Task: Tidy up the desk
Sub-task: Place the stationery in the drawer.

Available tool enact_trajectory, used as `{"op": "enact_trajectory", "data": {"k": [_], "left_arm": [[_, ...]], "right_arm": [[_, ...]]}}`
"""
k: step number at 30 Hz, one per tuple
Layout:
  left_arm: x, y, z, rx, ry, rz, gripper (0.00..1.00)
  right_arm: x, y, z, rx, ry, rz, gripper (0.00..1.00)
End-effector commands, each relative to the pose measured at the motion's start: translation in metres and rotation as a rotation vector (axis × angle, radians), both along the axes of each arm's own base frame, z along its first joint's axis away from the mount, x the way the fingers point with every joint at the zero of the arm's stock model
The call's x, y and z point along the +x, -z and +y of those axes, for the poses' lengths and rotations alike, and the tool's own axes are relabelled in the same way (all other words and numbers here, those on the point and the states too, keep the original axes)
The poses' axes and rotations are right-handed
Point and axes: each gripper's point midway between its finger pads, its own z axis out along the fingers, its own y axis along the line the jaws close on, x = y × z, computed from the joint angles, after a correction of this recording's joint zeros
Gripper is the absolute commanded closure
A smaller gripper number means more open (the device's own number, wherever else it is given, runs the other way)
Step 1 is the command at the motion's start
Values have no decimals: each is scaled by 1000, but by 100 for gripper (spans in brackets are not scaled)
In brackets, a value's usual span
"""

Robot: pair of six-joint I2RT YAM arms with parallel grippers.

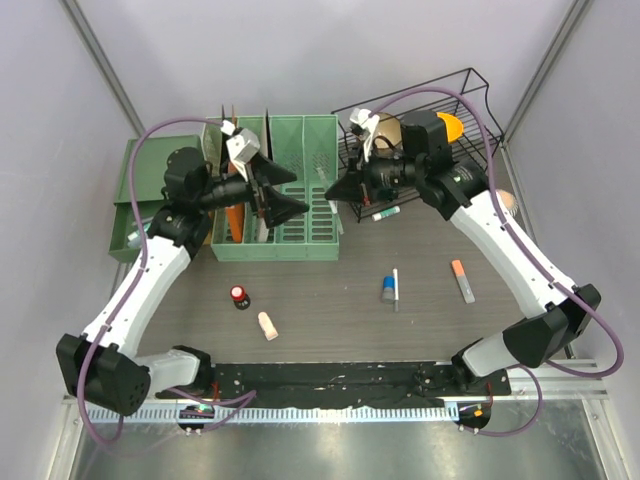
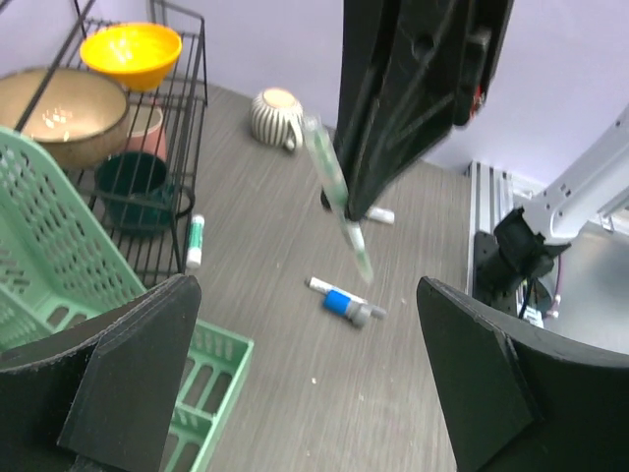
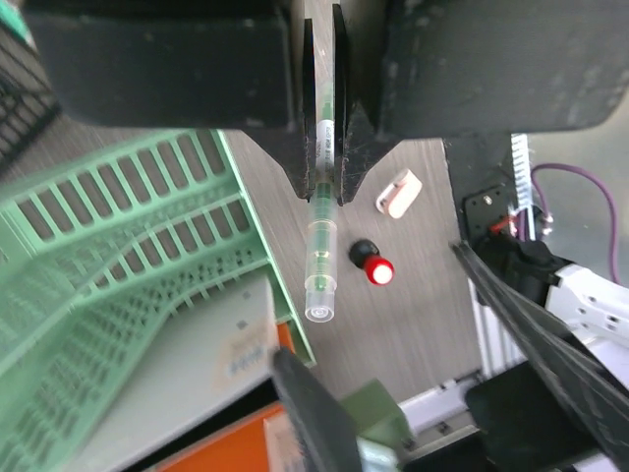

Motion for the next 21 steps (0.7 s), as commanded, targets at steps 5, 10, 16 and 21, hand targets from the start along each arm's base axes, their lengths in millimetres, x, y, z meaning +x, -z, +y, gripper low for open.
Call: {"op": "enact_trajectory", "data": {"k": [5,10,16,21], "left_arm": [[7,-42,-28,-134,10,-101,7],[8,-48,-30,-153,17,-87,14],[5,-48,-30,-152,32,-83,27],[2,-49,-33,-153,54,-76,33]], "right_arm": [[-23,-27,20,127,-84,-33,99],[-30,-24,21,127,-96,-32,99],[-34,-24,19,132,-100,-35,99],[-35,-24,21,139,-112,-39,99]]}}
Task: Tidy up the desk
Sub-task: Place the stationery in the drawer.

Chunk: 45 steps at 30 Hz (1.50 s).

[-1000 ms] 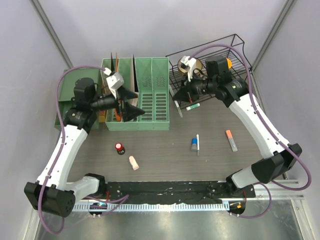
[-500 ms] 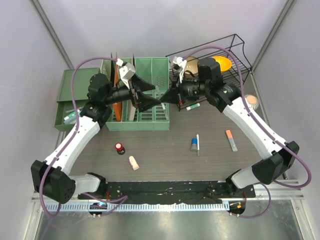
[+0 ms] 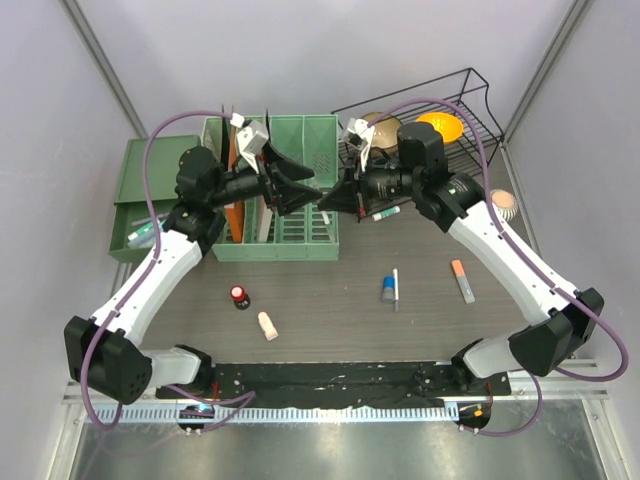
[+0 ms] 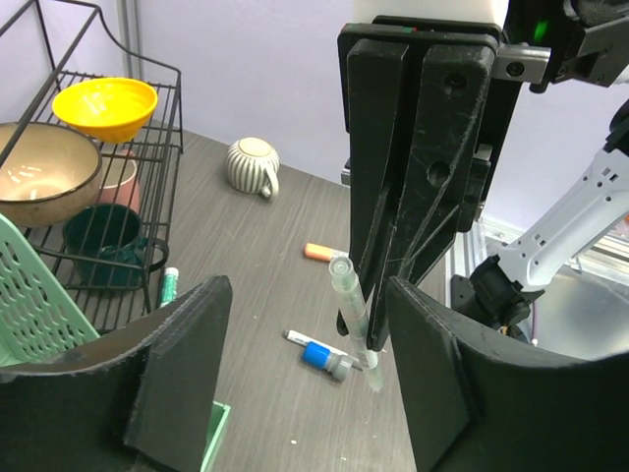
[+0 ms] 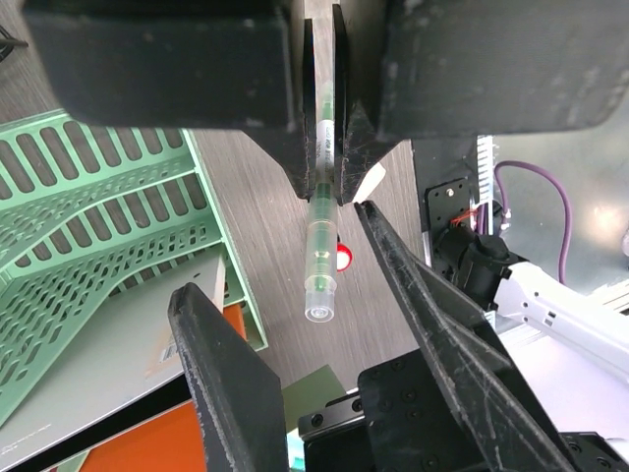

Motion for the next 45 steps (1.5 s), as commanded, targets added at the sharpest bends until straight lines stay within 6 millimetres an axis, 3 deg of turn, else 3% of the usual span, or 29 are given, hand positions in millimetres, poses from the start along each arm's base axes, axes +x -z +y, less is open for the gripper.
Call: {"op": "enact_trajectory", "data": {"k": [1,12,15,16,17,20,21,23,24,26,27,29,30,34,38,40,41,42,45], "left_arm": [[-7,-29,-3,-44,31,-81,36],[-17,-26,-14,-51,97,-56,69],[-21,-25,-15,-49,107,-55,88],[-22,-26,-14,-51,107,-59,100],[-21,-25,-14,-51,101,-56,100],[-21,-26,-13,-50,85,-55,100],[-21,-31,-12,-49,81,-72,100],[-21,-29,-10,-25,63,-63,100],[-18,-37,-7,-20,33,-73,100],[-14,-29,-1,45,-9,-72,100],[-13,-41,4,53,-44,-111,100],[-12,-34,15,116,-79,-121,100],[-12,-45,24,124,-110,-155,100],[-10,-51,60,234,-206,-188,100],[-9,-54,117,410,-343,-211,100],[-11,-51,136,480,-381,-206,100],[-8,-62,154,530,-433,-268,100],[-15,-52,163,574,-440,-228,100],[-9,-50,198,740,-557,-286,100]], "right_arm": [[-11,-22,1,61,-23,-39,99],[-10,-21,2,65,-27,-31,98],[-10,-22,2,67,-24,-35,95],[-9,-22,2,67,-21,-38,93],[-9,-21,2,65,-18,-36,92],[-8,-21,1,61,-11,-44,81],[-7,-18,1,55,-7,-44,70],[-4,-13,-1,38,19,-40,63],[-3,-10,-3,27,33,-35,53],[4,-2,-10,-13,73,-62,45],[3,0,-13,-26,85,-70,41],[5,5,-20,-59,109,-97,39],[8,8,-24,-75,135,-107,38],[6,9,-38,-106,174,-138,38],[9,18,-47,-149,201,-143,38],[9,24,-49,-171,207,-128,38],[10,28,-49,-182,203,-122,38],[10,30,-50,-191,204,-117,38],[12,38,-50,-211,201,-103,38]]}}
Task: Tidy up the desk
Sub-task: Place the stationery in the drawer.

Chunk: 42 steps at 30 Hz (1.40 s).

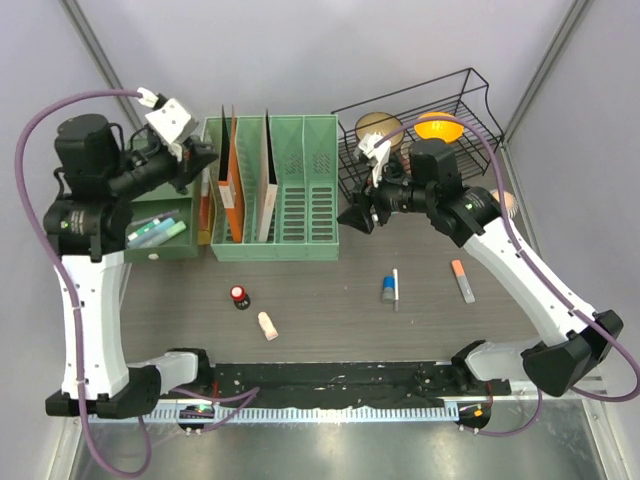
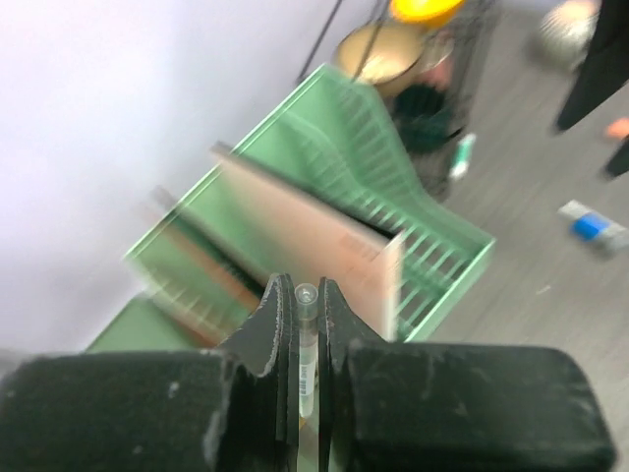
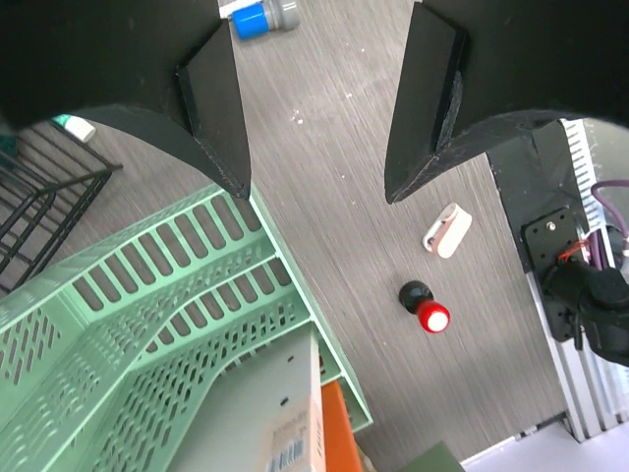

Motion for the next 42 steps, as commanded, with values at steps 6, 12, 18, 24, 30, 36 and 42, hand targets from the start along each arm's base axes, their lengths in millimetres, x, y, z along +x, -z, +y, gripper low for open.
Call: {"op": "enact_trajectory", "data": {"k": [6,12,18,24,30,36,42], "left_arm": [[19,60,107,563,-340,2,100],[44,108,152,696,-420,53,100],[63,126,176,730,-457,44,100],[74,144,186,730,-450,68,100],[81,162,189,733,-442,86,100],[86,171,187,721,-427,93,100],[91,185,187,711,-416,131,99]], "right_arm": [[6,21,-7,-76,12,11,39],[9,27,-12,-103,31,13,39],[10,29,-14,-113,39,18,39],[12,35,-16,-127,52,28,40],[16,35,-19,-143,72,19,39],[18,40,-21,-153,78,32,40],[20,47,-28,-185,102,28,39]]}}
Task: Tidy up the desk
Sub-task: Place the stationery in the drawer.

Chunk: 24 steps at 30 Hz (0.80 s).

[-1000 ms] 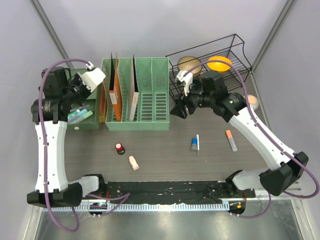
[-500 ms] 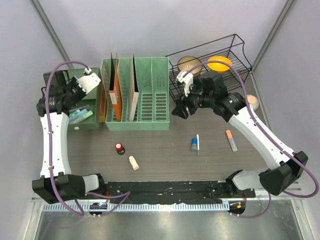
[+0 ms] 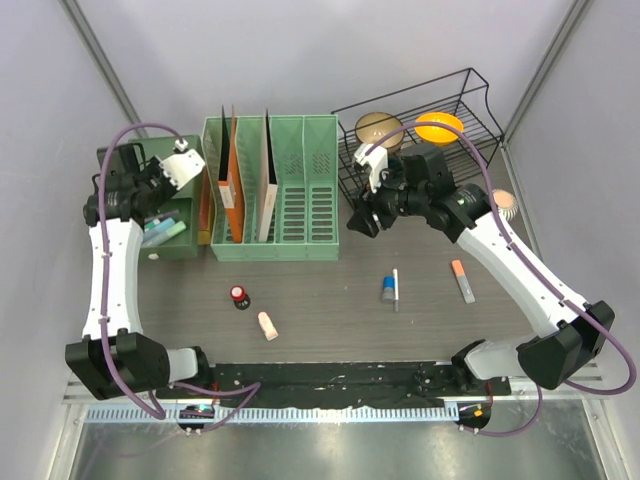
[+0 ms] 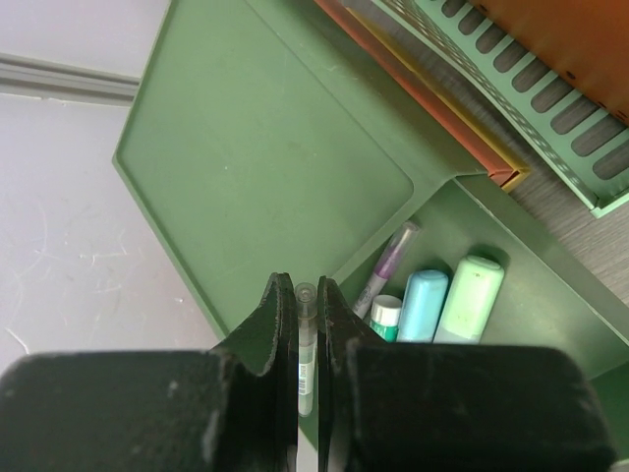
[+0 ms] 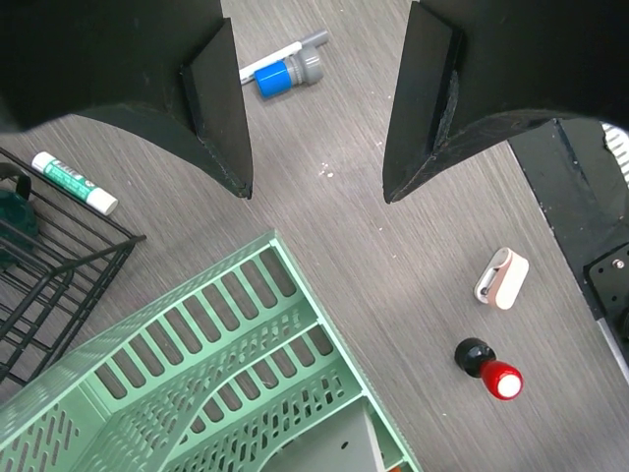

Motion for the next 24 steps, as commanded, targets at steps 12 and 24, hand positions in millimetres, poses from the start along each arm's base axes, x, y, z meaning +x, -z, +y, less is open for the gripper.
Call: {"op": "enact_trajectory", "data": {"k": [12,24], "left_arm": [[18,22,0,-40,10,37,80],[18,44,-7,-89,24,86,71]], "right_arm": [[29,4,-46,-171,192,-125,40],[38,41,-111,-350,379,-40,42]]}}
